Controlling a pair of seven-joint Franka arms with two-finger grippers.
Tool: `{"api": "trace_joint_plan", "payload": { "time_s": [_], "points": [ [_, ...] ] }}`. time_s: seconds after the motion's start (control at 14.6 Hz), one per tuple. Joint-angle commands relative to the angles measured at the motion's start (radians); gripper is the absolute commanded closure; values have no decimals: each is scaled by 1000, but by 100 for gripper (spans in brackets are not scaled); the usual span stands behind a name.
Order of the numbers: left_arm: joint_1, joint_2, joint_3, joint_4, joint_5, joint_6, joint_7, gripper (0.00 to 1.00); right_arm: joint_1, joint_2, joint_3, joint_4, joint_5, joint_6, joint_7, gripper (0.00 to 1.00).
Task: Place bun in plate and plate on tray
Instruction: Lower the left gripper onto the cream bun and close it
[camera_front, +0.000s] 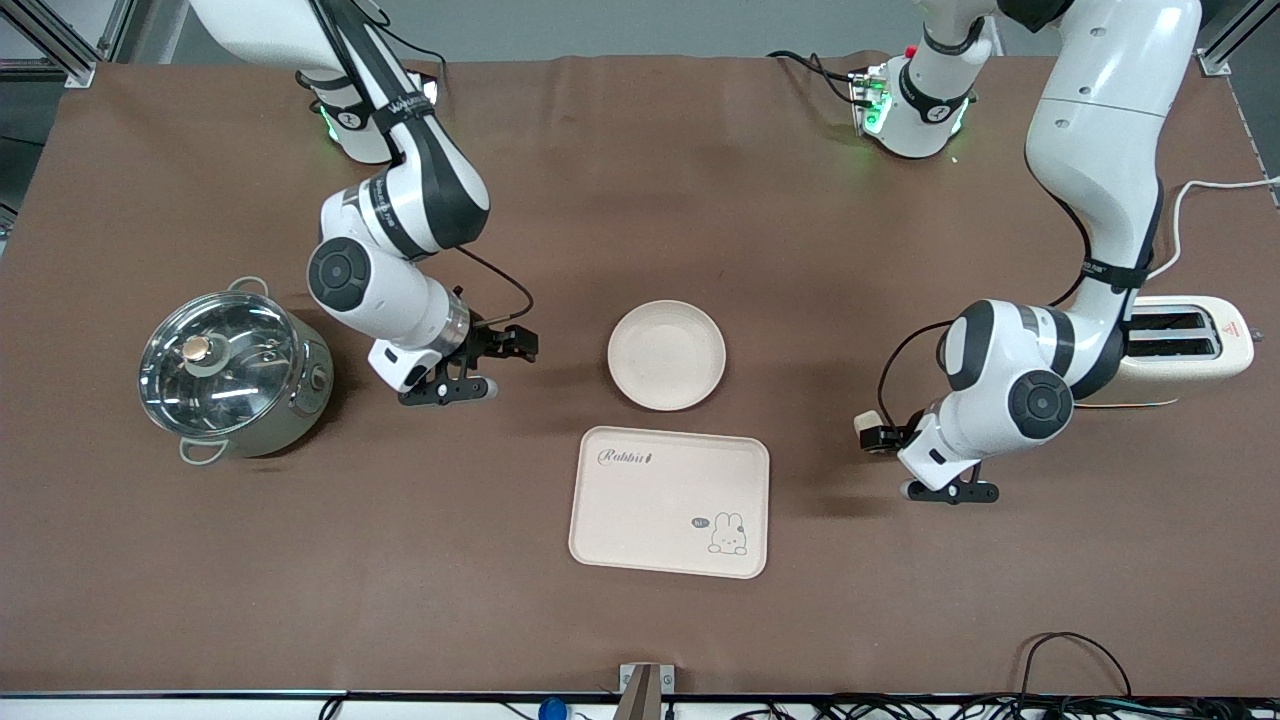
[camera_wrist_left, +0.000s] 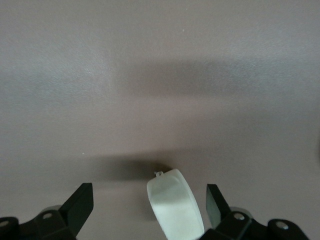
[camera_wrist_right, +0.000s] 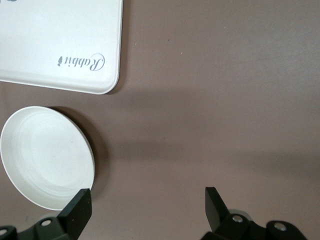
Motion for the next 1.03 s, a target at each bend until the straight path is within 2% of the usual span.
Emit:
{"api": "trace_joint_plan", "payload": {
  "time_s": [0.0,0.07,0.34,0.48,0.69,0.76,0.96],
  "points": [
    [5,-14,-14,-61,-82,89,-5,5,13,-18,-9,-25,25,18,14,0],
    [2,-10,-15,-67,-94,102,-5,9,15,-18,-9,-27,25,17,12,0],
    [5,-19,-17,-90,-95,109,9,58,16,-29,-11,-55,25,13,14,0],
    [2,-19,-23,-92,-86,106,26,76,15,-31,-11,-68,25,15,14,0],
    [-6,-42,-72,-81,-87,86,-21,79,21,-26,-9,-87,25,53,14,0],
    [-24,-48,-93,-67,-87,60,-93,79,29,-29,-9,-104,25,73,14,0],
    [-177,-36,-97,44,-78,-58,-416,79,55,-32,-9,-114,28,76,23,0]
  ]
}}
